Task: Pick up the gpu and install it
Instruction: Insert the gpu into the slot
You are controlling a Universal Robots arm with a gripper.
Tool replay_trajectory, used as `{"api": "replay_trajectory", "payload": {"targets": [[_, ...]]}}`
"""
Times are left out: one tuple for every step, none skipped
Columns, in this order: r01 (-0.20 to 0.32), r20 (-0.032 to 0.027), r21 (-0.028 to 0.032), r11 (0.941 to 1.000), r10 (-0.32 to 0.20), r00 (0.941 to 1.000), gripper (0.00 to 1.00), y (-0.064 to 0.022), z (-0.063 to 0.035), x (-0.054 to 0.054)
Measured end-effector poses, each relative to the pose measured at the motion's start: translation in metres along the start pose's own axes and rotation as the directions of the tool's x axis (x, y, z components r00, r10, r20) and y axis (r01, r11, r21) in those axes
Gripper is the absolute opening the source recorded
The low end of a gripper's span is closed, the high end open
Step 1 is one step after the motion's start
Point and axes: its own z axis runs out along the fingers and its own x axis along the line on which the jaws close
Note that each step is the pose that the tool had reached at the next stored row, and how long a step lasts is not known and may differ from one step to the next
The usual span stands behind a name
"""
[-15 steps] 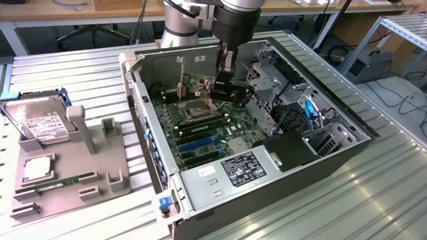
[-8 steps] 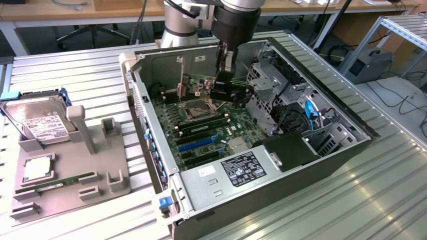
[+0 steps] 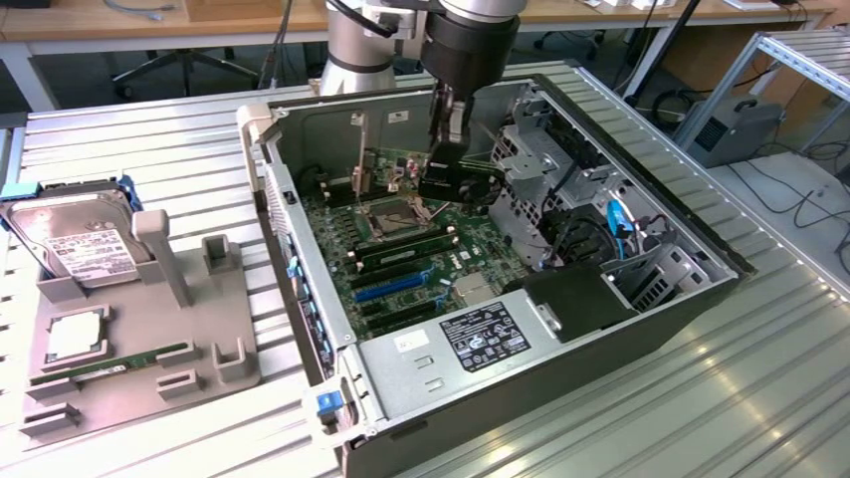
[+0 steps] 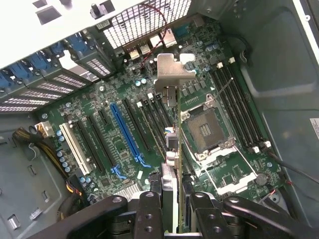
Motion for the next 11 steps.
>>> {"api": "replay_trajectory", "payload": {"targets": [[0.002,-0.0001,-0.0001,1.0,-0.002,1.0,0.27,0.0,0.0,0.0],[0.003,-0.0001,-0.0001,1.0,-0.003,1.0,0.27,0.0,0.0,0.0],[0.005,-0.0002,-0.0001,1.0,-0.005,1.0,0.27,0.0,0.0,0.0],[0.006,-0.0001,-0.0002,1.0,-0.006,1.0,0.27,0.0,0.0,0.0],[0.008,-0.0002,-0.0002,1.0,-0.008,1.0,0.27,0.0,0.0,0.0],[0.009,-0.0002,-0.0002,1.0,-0.009,1.0,0.27,0.0,0.0,0.0],[0.011,-0.0002,-0.0003,0.9999,-0.011,0.9999,0.27,0.0,0.0,0.0],[0.012,-0.0002,-0.0003,0.9999,-0.012,0.9999,0.27,0.0,0.0,0.0],[0.014,-0.0002,-0.0003,0.9999,-0.014,0.9999,0.27,0.0,0.0,0.0],[0.015,-0.0003,-0.0004,0.9999,-0.015,0.9999,0.27,0.0,0.0,0.0],[0.016,-0.0003,-0.0004,0.9999,-0.016,0.9999,0.27,0.0,0.0,0.0]]}}
